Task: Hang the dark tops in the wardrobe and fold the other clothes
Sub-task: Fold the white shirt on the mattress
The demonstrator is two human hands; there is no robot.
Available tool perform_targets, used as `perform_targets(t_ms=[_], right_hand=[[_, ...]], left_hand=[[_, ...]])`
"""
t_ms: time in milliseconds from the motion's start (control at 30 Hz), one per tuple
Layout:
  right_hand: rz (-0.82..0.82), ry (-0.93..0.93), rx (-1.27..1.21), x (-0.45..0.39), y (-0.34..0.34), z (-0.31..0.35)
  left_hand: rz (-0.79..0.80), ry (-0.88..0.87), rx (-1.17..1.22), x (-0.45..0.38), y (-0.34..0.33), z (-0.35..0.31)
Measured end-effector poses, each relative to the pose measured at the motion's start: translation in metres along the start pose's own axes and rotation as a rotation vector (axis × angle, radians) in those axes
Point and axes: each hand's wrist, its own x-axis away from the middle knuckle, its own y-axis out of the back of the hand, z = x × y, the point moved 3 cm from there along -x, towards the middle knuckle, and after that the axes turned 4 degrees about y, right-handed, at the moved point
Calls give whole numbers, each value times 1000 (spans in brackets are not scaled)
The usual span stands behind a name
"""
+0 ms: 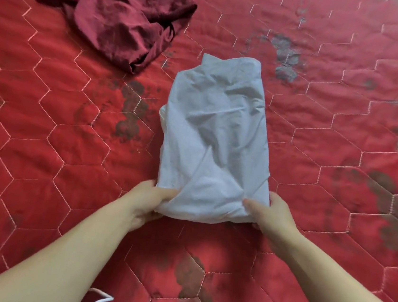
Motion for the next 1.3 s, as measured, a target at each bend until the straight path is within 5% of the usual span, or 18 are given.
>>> perform_targets(t_ms=[200,333,500,633,767,900,1067,1167,1233,1300], right_hand=[[213,140,-106,49,31,12],[273,241,-110,46,39,71],[548,179,-226,19,35,139],[352,263,113,-17,26,153],[468,172,21,-48,22,156],[233,288,282,-75,21,159],[-13,435,201,-104,11,191],[-105,350,162,-130,-7,202],[-224,268,198,-146,-21,200],[-433,289,395,-151,-30,198]], left_hand=[[278,173,191,37,3,18],[264,-13,346,53,11,-22],[205,-208,287,52,18,-92],[137,-205,224,35,19,-119],[99,-310,83,18,23,-140],[-230,-593,-287,-9,33,-155],[-185,-581,-27,-40,43,-184],[-553,-615,-168,-60,49,-204],[-793,-802,-319,-56,44,-214],[-738,-1105,-613,-47,16,-215]])
